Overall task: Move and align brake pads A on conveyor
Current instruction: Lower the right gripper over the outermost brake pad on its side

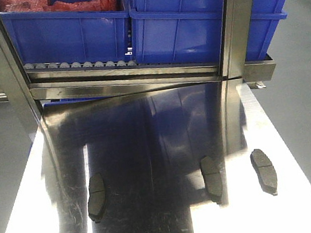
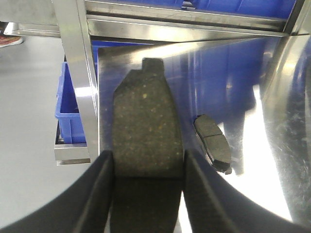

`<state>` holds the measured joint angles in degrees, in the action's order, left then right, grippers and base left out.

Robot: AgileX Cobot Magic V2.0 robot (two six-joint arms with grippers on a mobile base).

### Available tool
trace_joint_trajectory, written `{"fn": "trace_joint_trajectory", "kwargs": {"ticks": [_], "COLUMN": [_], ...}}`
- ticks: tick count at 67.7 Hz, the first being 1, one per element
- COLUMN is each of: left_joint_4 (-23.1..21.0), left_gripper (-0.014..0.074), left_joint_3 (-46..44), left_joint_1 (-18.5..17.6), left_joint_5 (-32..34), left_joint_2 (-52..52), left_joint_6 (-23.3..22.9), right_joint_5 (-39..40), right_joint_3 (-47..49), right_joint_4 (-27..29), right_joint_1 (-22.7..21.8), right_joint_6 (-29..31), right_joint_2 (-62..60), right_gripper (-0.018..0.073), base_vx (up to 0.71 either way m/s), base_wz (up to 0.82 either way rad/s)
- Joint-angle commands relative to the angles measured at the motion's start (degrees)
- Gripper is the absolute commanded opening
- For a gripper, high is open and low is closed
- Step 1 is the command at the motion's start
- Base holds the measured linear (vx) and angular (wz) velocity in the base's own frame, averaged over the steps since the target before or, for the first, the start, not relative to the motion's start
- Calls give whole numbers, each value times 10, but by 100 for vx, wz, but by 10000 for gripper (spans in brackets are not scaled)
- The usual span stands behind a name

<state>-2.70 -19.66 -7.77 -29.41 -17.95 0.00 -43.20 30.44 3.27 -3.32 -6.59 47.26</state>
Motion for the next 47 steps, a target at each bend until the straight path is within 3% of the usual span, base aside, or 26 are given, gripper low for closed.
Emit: {"fn": "trace_joint_trajectory", "kwargs": {"ticks": [1,10,31,40,47], "left_joint_4": [-4,-4,-4,-4,-4], "left_gripper": [-6,-6,-6,-6,-6], "left_joint_3": [-16,-16,-16,-16,-16], "left_joint_1": [-1,-1,-1,-1,-1], "left_joint_5": [53,53,53,53,53], "left_joint_2": [-4,-4,-4,-4,-4], "left_joint_6": [0,0,0,0,0], "right_joint_5": [13,-10,-38,-29,-26], "right_joint_3": [21,28,105,142,180], "right_joint_4": [-10,5,50,76,67], "right_joint_1": [0,0,0,7,50], "right_joint_6": [15,42,78,92,86], "right_joint_2": [1,2,55,99,152], "right_gripper": [34,136,467,504,502], "base_vx": [0,0,0,0,0], "base_wz": [0,0,0,0,0]}}
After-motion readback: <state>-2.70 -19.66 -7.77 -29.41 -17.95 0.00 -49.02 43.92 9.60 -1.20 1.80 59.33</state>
